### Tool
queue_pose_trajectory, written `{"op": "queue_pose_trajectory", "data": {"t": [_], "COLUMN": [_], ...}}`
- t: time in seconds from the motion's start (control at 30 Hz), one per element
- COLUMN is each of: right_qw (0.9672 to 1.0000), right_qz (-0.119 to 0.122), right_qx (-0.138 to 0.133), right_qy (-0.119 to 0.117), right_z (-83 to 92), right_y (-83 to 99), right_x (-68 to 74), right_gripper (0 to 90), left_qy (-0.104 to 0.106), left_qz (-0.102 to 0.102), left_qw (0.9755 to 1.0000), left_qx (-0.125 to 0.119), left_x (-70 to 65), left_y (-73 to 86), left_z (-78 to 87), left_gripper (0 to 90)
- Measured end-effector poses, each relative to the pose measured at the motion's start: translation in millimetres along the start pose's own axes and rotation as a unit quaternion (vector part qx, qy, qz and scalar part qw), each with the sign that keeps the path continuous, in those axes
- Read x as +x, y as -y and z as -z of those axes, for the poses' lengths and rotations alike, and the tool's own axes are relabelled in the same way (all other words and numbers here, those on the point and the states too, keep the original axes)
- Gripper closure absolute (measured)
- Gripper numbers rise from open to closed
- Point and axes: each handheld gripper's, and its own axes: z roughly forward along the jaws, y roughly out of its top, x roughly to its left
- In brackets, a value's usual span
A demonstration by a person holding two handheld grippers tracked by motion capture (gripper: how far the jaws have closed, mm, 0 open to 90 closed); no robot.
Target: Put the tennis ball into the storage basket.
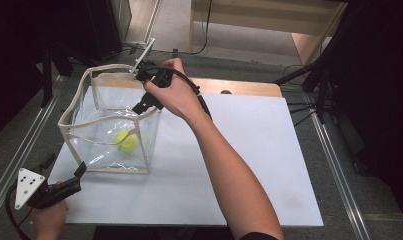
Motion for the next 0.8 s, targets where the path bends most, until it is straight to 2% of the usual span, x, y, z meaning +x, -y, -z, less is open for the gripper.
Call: {"op": "queue_pose_trajectory", "data": {"t": [0.1, 0.13, 0.33, 0.7, 0.8], "right_qw": [0.9999, 0.9999, 0.9994, 0.9981, 0.9979], "right_qz": [-0.003, 0.000, -0.010, -0.026, -0.032], "right_qx": [-0.013, -0.016, -0.027, -0.047, -0.045], "right_qy": [0.003, 0.004, 0.019, 0.031, 0.036], "right_z": [6.8, 8.3, 19.3, 25.4, 25.3], "right_y": [3.1, 4.5, 15.5, 36.4, 42.6], "right_x": [0.8, 0.5, 2.4, 2.3, 2.4], "right_gripper": [4.8, 0.0, 0.0, 0.0, 0.0], "left_qy": [0.000, 0.000, -0.001, -0.002, -0.001], "left_qz": [-0.002, 0.001, 0.000, -0.001, -0.003], "left_qw": [1.0000, 1.0000, 1.0000, 1.0000, 1.0000], "left_qx": [0.001, -0.001, -0.001, 0.001, 0.000], "left_x": [0.1, -0.2, -0.6, -1.4, -1.1], "left_y": [0.0, 0.0, 0.0, -0.1, 0.0], "left_z": [0.1, -0.2, -0.4, -0.5, -0.7], "left_gripper": [6.9, 6.9, 6.9, 6.9, 6.9]}}
